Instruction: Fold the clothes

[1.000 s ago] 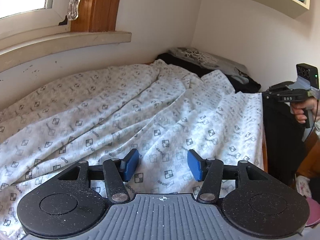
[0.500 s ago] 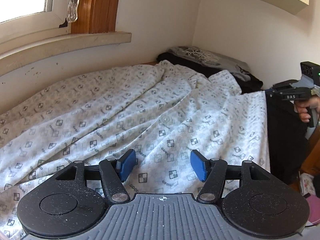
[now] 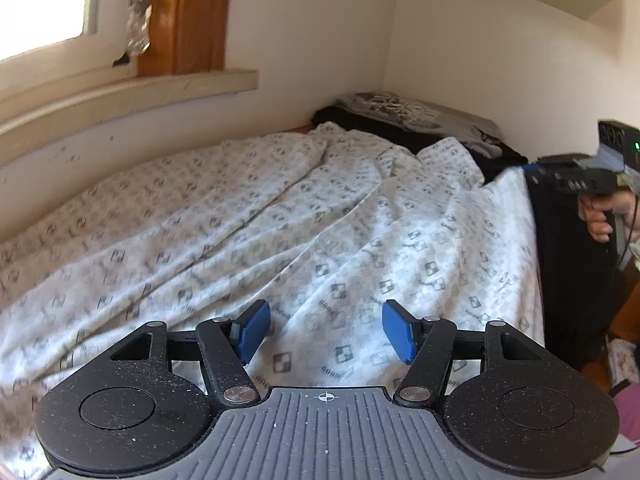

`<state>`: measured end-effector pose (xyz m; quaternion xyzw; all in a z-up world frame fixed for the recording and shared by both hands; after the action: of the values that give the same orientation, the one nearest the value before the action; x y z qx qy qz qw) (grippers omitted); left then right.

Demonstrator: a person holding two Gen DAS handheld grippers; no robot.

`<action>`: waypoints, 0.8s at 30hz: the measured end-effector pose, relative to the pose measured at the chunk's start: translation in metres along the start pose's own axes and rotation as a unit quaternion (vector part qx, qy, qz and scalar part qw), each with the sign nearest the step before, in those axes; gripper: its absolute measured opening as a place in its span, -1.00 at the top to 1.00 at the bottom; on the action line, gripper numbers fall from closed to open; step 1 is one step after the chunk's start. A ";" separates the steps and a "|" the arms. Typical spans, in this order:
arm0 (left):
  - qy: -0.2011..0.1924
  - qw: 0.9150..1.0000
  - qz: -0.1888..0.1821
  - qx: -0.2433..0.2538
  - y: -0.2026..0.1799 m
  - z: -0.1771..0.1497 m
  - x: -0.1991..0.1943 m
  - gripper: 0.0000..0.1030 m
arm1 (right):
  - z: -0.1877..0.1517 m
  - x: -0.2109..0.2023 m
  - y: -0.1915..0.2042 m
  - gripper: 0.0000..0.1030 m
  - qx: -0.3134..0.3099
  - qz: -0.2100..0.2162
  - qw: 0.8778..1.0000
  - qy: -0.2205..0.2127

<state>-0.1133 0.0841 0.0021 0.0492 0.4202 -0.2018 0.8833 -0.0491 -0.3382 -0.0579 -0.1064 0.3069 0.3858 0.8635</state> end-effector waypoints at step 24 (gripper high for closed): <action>-0.023 0.999 -0.022 0.042 -0.047 0.069 0.062 -0.37 | -0.034 -0.031 -0.023 0.55 -0.022 -0.037 0.998 0.053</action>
<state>-0.0476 0.0038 0.0028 0.0723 0.3920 -0.2398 0.8852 -0.0638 -0.3866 -0.0665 -0.1567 0.3400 0.3543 0.8569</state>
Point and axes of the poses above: each gripper's, at about its wrist camera, not at the fingertips, and x roughly the way its jaws point, y to its left, z to its top, the point moved 4 cm from there along x, roughly the way its jaws point, and after that the axes turned 14 degrees about y, right-handed, at the moved point
